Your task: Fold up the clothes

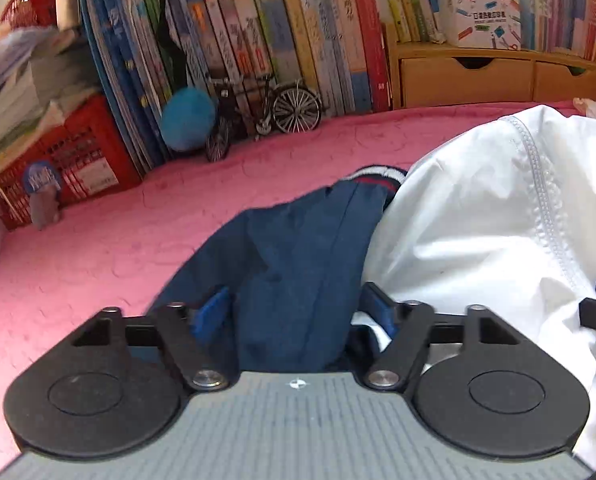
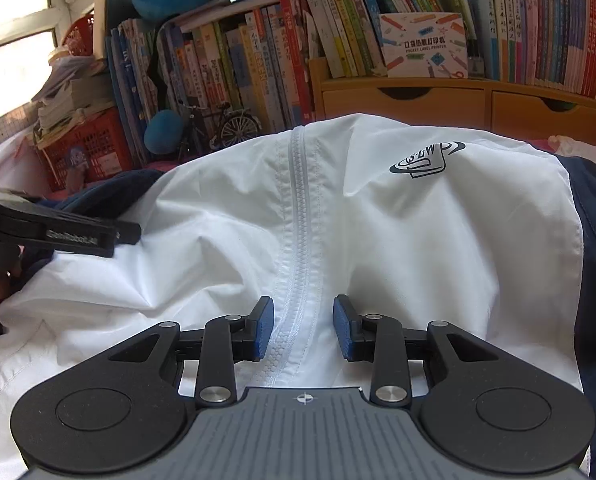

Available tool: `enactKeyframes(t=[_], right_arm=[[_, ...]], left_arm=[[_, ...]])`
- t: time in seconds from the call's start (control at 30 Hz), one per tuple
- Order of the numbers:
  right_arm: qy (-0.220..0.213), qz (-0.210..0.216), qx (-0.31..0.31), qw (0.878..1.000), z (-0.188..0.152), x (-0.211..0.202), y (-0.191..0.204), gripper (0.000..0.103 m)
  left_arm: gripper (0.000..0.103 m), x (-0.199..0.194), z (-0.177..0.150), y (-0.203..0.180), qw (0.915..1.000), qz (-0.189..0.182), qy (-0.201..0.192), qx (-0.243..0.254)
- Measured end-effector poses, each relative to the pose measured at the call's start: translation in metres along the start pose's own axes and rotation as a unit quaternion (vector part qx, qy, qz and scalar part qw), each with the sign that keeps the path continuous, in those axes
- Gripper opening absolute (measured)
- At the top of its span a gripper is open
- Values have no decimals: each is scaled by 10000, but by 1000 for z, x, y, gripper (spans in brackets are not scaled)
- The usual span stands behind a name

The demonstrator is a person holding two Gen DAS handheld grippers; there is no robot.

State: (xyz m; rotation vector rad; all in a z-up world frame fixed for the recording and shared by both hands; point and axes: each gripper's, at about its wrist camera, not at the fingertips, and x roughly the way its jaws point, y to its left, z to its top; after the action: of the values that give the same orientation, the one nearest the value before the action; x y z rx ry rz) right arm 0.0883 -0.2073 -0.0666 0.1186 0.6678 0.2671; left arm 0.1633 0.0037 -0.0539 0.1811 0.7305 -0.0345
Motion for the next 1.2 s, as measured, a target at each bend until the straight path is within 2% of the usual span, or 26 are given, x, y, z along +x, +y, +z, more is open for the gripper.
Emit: enactKeyframes(t=[0.03, 0.1, 0.13, 0.2, 0.27, 0.33, 0.4, 0.47, 0.5, 0.53, 0.6, 0.63, 0.73, 0.8, 0.83, 0.87, 0.93, 0.97, 1.03, 1.07, 1.1, 1.13, 1.17, 1.2], right_arm=[[-1, 10, 8, 10000, 0, 0, 0, 35], [-2, 38, 24, 10000, -1, 0, -1, 36], [-2, 51, 27, 10000, -1, 0, -1, 36], [2, 72, 18, 10000, -2, 1, -1, 38], [4, 81, 8, 10000, -2, 1, -1, 39], [7, 67, -18, 10000, -3, 2, 1, 39], [11, 47, -50, 10000, -3, 2, 3, 40], [10, 36, -72, 10000, -2, 3, 4, 41], [12, 36, -77, 10000, -2, 3, 5, 41], [18, 33, -91, 10000, -2, 4, 6, 42], [34, 11, -171, 9998, -2, 5, 8, 46], [47, -37, -271, 9996, -2, 5, 12, 48], [84, -255, -617, 9977, -3, 8, 24, 53], [108, -373, -783, 9962, -3, 9, 31, 56], [118, -397, -785, 9961, -3, 9, 32, 56], [128, -421, -786, 9959, -3, 9, 32, 57], [323, -296, -578, 9974, 8, 3, 28, 57], [327, -35, -356, 9988, 19, -5, 23, 57], [-84, 313, -60, 9995, 49, -25, 9, 59], [-311, 247, -43, 9992, 64, -30, 4, 66], [-538, -103, -145, 9984, 82, -29, -1, 72], [-669, -508, -244, 9962, 99, -22, -7, 72], [-665, -810, -262, 9942, 113, -12, -14, 72], [-588, -1007, -196, 9930, 125, 1, -23, 71]], left_arm=[[30, -8, 7, 9, 9998, -69, -90, -167], [6, -25, 20, 28, 9982, -207, -269, -501], [2, -34, 27, 37, 9967, -275, -359, -667], [2, -69, 61, 73, 9907, -226, -961, -936], [2, -114, 97, 122, 9761, -100, -1695, -1355], [2, -155, 125, 173, 9548, 91, -2389, -1765], [3, -181, 132, 221, 9312, 20, -2984, -2094], [10, -184, 125, 261, 9208, -89, -3157, -2289], [13, -176, 119, 275, 9225, -25, -3087, -2317], [13, -159, 108, 285, 9291, 197, -2859, -2338], [13, -120, 84, 301, 9405, 743, -2284, -2404], [13, -96, 67, 312, 9408, 935, -1912, -2639], [11, -35, 5, 340, 9271, 1163, -808, -3471], [12, -3, -34, 353, 9134, 1201, -164, -3885], [15, 6, -51, 353, 9125, 1209, 49, -3908], [17, 10, -60, 350, 9158, 1247, 188, -3812], [24, 12, -63, 347, 9195, 1348, 332, -3678], [30, 10, -62, 349, 9182, 1406, 336, -3688], [39, 1, -57, 353, 9134, 1529, 265, -3763], [45, -7, -53, 353, 9115, 1530, 125, -3816], [50, -15, -49, 352, 9112, 1491, -27, -3841], [52, -23, -45, 350, 9106, 1451, -178, -3866], [55, -31, -41, 346, 9139, 1362, -336, -3809], [59, -41, -36, 338, 9207, 1229, -510, -3669]])
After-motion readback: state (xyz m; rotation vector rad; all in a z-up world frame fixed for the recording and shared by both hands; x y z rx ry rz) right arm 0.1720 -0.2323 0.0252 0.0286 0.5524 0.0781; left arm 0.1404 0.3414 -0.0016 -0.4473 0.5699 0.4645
